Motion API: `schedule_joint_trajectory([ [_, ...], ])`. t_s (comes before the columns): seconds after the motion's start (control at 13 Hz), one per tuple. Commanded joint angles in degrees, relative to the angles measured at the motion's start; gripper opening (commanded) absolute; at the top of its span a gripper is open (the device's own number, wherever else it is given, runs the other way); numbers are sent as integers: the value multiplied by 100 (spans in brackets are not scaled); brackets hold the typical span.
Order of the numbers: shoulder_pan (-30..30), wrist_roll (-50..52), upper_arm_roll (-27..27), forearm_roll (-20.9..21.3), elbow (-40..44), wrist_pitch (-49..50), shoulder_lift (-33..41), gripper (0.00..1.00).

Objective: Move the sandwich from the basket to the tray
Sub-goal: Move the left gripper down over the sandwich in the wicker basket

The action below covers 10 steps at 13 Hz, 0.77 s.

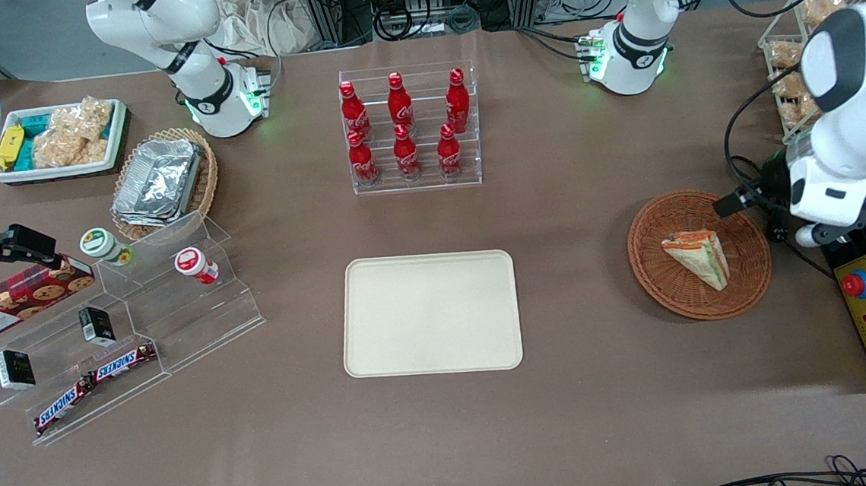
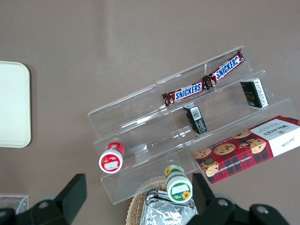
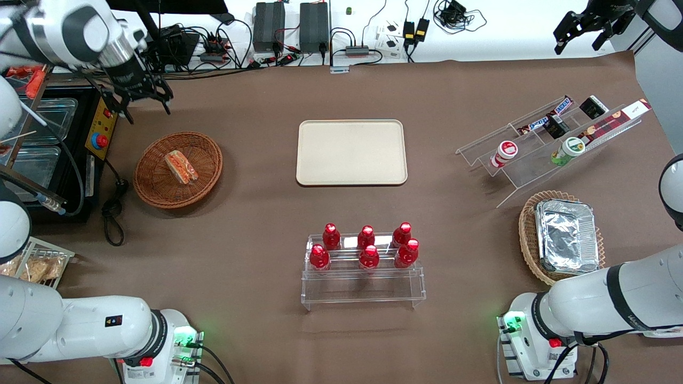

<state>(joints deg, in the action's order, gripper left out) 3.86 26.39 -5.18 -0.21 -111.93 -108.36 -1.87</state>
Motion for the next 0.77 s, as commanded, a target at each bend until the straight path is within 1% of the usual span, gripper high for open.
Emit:
schedule_joint_trajectory([
  [0.0,53,296,-19,3,-1091,-1243,65,100],
  [0.08,192,445,-1,12,-1329,-1718,-84,100],
  [0.15,237,620,-1,12,-1392,-2019,-312,100],
  [0.31,247,867,-1,30,-1393,-2267,-638,100],
  [0.46,255,877,69,82,-1410,-2627,-1007,100],
  [0.54,247,894,235,117,-1436,-2742,-1096,100],
  [0.69,247,1008,263,118,-1446,-2813,-1140,100],
])
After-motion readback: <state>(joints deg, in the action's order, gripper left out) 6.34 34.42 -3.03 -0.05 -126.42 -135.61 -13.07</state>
